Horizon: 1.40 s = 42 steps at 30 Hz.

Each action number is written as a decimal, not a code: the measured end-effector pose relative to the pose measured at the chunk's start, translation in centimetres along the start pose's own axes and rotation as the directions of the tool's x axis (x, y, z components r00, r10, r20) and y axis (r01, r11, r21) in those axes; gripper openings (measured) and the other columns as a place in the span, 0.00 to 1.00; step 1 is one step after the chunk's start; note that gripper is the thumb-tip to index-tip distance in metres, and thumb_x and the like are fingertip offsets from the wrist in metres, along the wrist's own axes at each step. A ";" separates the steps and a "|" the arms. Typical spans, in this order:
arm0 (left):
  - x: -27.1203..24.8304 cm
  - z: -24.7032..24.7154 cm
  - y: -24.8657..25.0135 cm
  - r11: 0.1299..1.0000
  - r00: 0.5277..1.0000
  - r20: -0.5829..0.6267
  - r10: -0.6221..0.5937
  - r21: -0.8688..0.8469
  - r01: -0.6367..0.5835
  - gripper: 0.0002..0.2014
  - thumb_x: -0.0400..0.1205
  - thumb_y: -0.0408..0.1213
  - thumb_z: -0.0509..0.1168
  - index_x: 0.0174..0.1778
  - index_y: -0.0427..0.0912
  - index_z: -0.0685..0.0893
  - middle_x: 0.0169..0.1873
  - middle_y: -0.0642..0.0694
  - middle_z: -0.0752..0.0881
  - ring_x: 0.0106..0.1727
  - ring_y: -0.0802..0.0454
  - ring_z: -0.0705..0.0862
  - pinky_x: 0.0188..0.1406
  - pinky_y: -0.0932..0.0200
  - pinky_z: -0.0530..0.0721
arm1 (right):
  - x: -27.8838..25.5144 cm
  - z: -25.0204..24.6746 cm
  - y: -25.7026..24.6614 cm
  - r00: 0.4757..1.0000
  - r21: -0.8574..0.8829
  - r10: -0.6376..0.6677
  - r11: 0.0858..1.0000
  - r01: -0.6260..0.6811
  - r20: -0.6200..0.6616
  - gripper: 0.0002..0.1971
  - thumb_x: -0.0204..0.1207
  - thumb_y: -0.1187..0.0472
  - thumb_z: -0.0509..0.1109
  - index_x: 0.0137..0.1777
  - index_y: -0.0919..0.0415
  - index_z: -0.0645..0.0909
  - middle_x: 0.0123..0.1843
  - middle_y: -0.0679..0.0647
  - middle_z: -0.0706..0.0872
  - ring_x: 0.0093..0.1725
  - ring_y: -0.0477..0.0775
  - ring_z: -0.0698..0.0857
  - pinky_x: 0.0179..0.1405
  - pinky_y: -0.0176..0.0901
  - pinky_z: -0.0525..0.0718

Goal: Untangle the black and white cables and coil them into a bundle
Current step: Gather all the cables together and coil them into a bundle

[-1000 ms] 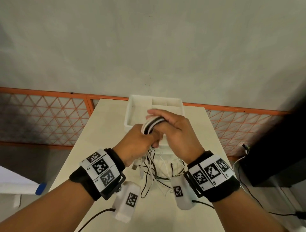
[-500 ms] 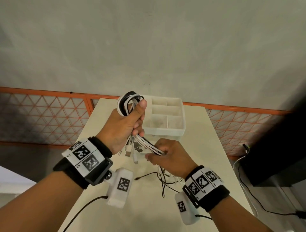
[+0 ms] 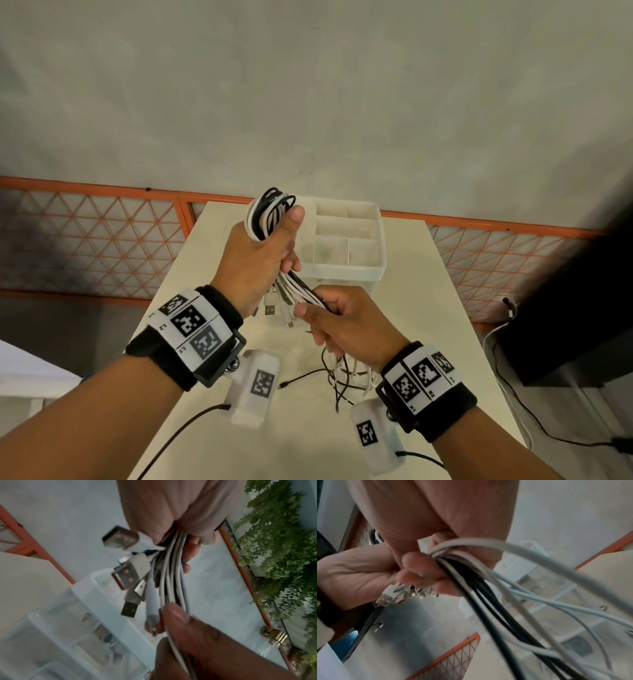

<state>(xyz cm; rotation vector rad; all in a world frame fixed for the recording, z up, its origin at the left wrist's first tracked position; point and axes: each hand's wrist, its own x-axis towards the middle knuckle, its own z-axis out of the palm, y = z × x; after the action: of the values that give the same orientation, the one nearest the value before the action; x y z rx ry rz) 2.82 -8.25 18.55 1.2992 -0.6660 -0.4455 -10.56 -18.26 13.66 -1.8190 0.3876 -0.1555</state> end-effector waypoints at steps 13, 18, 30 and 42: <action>-1.7 0.3 -2.3 0.674 0.844 0.324 -0.427 0.737 0.058 0.24 0.67 0.59 0.80 0.55 0.53 0.88 0.40 0.60 0.90 0.38 0.63 0.87 0.40 0.67 0.82 | 1.2 -4.5 0.6 0.935 -0.646 0.021 0.718 -0.260 -0.353 0.21 0.66 0.49 0.79 0.20 0.51 0.74 0.25 0.47 0.81 0.32 0.52 0.82 0.30 0.40 0.74; -1.6 1.1 -3.8 0.608 0.885 0.234 -0.403 0.791 0.068 0.10 0.72 0.52 0.77 0.36 0.52 0.87 0.28 0.57 0.87 0.31 0.61 0.84 0.28 0.70 0.75 | 1.1 -4.2 0.0 0.913 -0.606 -0.090 0.773 -0.188 -0.399 0.16 0.65 0.55 0.79 0.22 0.49 0.76 0.25 0.47 0.82 0.34 0.54 0.84 0.32 0.40 0.77; 0.7 -1.2 1.0 0.895 0.903 0.188 -0.387 0.314 0.318 0.12 0.79 0.44 0.73 0.36 0.40 0.88 0.28 0.41 0.83 0.19 0.53 0.67 0.15 0.64 0.65 | 0.2 -8.4 4.0 0.904 -0.353 -0.023 0.925 -0.143 -0.428 0.16 0.71 0.54 0.82 0.30 0.48 0.77 0.25 0.50 0.75 0.27 0.46 0.73 0.30 0.34 0.74; 1.0 -1.1 3.7 0.958 0.950 0.138 -0.280 0.105 0.267 0.12 0.79 0.46 0.72 0.37 0.40 0.85 0.25 0.47 0.77 0.21 0.53 0.66 0.13 0.65 0.66 | -1.0 -5.9 13.6 0.855 -0.452 0.326 0.741 -0.496 -0.404 0.12 0.76 0.53 0.63 0.45 0.45 0.89 0.40 0.49 0.93 0.42 0.59 0.91 0.49 0.49 0.90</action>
<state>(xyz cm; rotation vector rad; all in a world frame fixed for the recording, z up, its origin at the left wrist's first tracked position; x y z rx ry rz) 4.03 -7.24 22.17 1.4560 -0.6380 -0.7560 -15.78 -26.46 2.39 -2.2151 1.1508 0.0005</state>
